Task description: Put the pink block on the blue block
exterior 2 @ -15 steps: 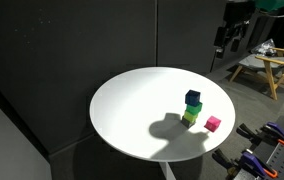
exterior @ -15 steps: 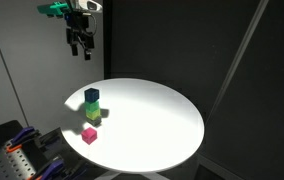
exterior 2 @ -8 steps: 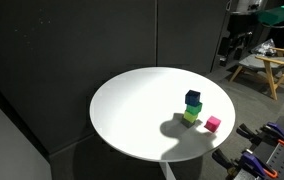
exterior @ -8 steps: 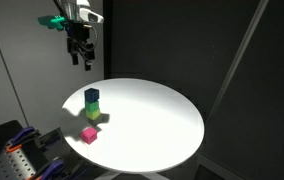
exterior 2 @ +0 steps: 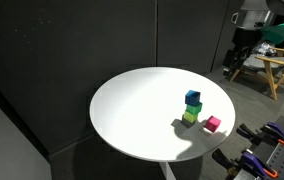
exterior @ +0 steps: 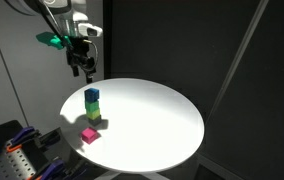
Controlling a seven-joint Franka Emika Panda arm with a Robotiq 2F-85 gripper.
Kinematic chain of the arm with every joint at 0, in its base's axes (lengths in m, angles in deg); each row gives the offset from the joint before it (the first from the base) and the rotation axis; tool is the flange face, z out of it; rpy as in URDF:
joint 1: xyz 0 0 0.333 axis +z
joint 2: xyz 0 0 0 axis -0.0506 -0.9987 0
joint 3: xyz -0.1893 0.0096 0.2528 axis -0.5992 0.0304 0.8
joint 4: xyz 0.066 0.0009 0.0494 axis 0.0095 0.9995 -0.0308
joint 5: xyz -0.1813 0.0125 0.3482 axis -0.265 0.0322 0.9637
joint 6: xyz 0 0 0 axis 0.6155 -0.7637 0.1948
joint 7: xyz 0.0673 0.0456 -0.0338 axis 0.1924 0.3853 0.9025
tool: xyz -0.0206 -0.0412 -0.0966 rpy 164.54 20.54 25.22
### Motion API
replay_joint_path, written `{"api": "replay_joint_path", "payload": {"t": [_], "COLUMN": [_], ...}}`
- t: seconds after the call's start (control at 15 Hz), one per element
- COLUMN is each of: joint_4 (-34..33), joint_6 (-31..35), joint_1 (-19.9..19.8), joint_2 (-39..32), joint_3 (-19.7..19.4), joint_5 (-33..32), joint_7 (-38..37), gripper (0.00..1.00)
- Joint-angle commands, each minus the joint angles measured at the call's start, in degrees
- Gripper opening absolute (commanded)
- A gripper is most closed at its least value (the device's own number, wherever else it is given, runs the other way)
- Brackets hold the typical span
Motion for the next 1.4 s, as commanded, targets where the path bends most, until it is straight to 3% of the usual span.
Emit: {"api": "replay_joint_path", "payload": {"t": [0.0,0.4,1.0,1.33], "joint_4": [3.67,5.83,5.06,6.97], "joint_6": [3.26,4.82,3.85,7.81], "joint_1": [-0.04,-0.52,-0.32,-0.25], "joint_2": [2.03,1.23,0.21,-0.37], "joint_3": [-1.88,-3.49,-2.88,-2.57], "joint_5": [0.42,-0.20,0.22,-0.35], "joint_7": [4.56,8.15,6.82,6.95], "gripper": [1.00,1.00,1.00,1.00]}}
